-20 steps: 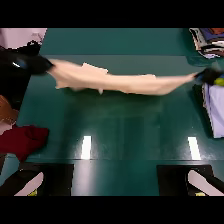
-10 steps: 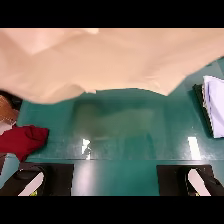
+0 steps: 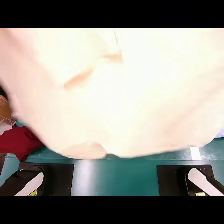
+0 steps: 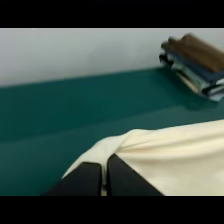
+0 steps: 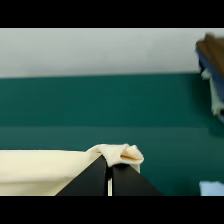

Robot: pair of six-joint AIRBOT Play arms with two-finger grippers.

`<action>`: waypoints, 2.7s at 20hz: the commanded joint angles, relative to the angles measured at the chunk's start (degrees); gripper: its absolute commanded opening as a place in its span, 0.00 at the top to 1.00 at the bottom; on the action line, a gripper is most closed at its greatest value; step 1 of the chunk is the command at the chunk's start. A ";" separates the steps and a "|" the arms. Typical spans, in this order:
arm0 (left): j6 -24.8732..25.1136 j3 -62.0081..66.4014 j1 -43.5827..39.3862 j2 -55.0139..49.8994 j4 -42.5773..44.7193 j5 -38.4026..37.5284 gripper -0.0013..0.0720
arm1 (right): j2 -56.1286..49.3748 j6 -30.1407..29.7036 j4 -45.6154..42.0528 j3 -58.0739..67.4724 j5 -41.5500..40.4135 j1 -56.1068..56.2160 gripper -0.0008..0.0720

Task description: Fold the shirts.

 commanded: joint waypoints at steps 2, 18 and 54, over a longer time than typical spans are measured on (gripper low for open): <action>0.66 -8.74 0.07 -13.33 0.02 -5.68 0.95 | -11.28 2.23 -10.36 -11.63 6.10 7.54 0.97; 3.19 -2.14 3.89 -42.80 0.13 -2.29 0.95 | -38.93 2.69 -17.40 -5.01 -6.14 20.61 0.97; 0.22 -78.99 -2.95 0.09 -4.63 2.95 0.33 | -4.85 4.02 -15.08 -46.90 -11.21 17.11 0.37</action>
